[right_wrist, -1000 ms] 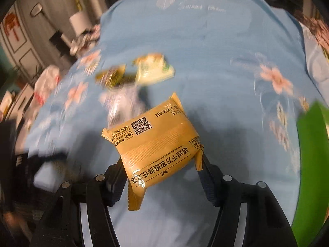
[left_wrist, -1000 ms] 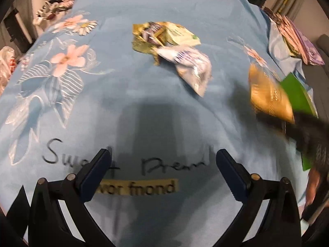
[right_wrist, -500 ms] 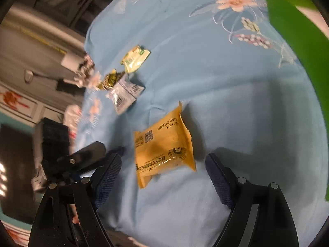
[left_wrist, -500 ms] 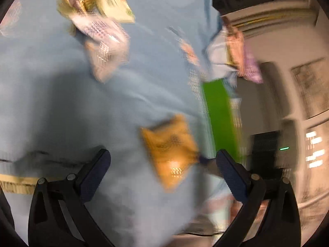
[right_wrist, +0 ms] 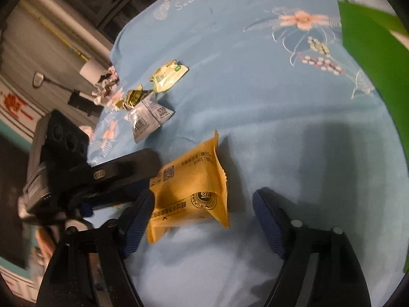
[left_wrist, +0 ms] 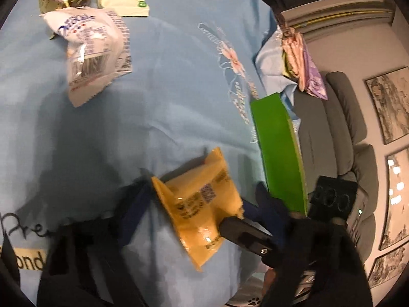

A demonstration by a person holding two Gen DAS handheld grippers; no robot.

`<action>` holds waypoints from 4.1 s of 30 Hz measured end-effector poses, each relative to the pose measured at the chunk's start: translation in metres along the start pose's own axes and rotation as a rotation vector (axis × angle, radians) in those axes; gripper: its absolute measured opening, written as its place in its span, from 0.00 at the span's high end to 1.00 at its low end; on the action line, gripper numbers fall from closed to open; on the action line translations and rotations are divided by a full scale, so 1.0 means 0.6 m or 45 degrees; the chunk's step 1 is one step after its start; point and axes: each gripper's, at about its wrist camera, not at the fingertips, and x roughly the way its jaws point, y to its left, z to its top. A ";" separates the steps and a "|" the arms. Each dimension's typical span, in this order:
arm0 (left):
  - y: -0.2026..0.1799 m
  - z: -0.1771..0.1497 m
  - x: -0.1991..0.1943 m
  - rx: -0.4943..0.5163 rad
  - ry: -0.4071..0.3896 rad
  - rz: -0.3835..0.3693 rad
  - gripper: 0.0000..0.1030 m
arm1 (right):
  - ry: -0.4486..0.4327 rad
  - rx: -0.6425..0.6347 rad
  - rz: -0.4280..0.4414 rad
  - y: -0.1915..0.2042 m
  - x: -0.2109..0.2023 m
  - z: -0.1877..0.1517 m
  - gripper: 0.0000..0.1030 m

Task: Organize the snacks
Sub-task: 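Lower the yellow packet to the sheet while the left gripper grasps it, then carry the yellow packet into the green box and open the left gripper, then grasp the white snack packet from the pile with the right gripper, then lower the white packet to the sheet while the left gripper grasps it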

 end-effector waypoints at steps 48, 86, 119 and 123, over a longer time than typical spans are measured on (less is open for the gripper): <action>-0.413 0.036 0.282 0.422 0.101 -0.010 0.55 | -0.460 0.237 -0.184 -0.265 -0.311 0.067 0.56; 0.018 -0.044 -0.189 0.117 -0.519 0.672 0.00 | -0.002 -0.067 -0.117 0.134 0.003 0.092 0.00; 0.025 -0.099 -0.103 0.258 -0.215 0.671 0.00 | 0.058 -0.312 -0.151 0.157 0.040 -0.006 0.34; 0.006 -0.104 -0.085 0.275 -0.175 0.572 0.01 | 0.140 -0.077 0.031 0.099 0.045 -0.005 0.28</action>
